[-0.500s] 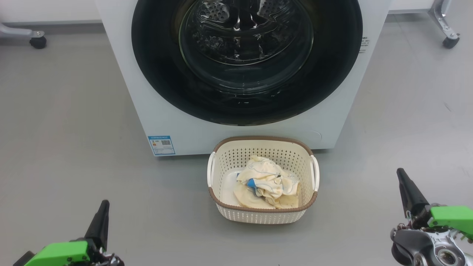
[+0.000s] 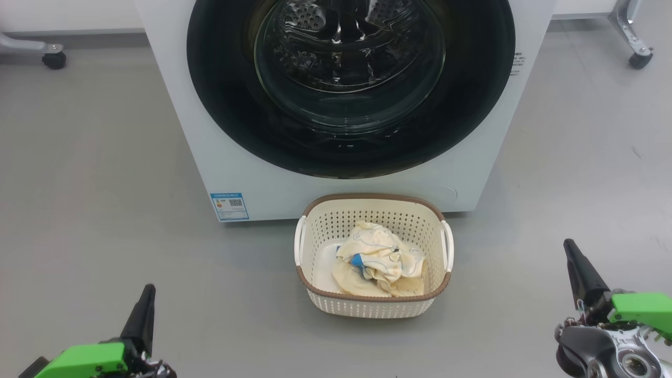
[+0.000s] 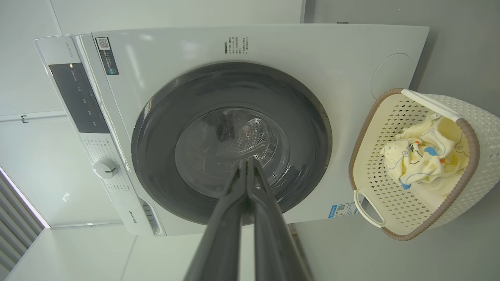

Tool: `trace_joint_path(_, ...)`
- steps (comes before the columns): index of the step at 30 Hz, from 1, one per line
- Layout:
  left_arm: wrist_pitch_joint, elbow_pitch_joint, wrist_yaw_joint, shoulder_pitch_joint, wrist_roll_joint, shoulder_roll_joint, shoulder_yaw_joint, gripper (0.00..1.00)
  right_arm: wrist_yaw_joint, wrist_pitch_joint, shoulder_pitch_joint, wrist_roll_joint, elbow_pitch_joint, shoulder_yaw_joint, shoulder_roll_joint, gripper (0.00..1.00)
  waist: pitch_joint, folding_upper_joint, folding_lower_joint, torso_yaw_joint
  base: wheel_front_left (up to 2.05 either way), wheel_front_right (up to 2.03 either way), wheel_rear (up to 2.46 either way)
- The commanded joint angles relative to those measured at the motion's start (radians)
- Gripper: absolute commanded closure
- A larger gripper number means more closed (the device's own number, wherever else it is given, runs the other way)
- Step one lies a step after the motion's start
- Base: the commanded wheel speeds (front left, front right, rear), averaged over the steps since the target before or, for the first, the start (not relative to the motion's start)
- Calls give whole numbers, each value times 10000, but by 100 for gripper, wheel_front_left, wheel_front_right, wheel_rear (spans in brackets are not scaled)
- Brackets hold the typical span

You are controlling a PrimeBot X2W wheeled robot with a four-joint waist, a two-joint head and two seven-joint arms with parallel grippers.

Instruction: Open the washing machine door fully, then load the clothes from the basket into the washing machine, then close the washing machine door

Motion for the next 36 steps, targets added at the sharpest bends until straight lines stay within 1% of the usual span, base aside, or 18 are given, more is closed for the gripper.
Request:
trace_joint_path(1,77,-357,-73,-511,111,104,352,100,-9,64,-570,-100,-312,151,-80,100,0,0,0,0,0,0,0)
trace_joint_path(2,77,-357,-73,-511,111,104,352,100,-9,64,-570,-99,-312,151,-80,100,0,0,0,0,0,0,0)
trace_joint_path(3,0,4,2,0,0,-2,0,0,0,-2,0,0,4,0,0,0,0,0,0,0,0,0,0)
trace_joint_path(6,-5,428,13,170,-9,-82,-39,0,0,-2,215,3,409,44,92,0,0,0,0,0,0,0,0)
trace_joint_path(27,-476,134,0,-125,184,-32,-381,0,-2,-237,172,-345,1,21,6,0,-43,0,0,4,0,0,0)
trace_joint_path(36,-835,48,-7,-287,637,74,-620,0,-2,-432,126,-954,-111,26,-65,0,-52,0,0,20,0,0,0)
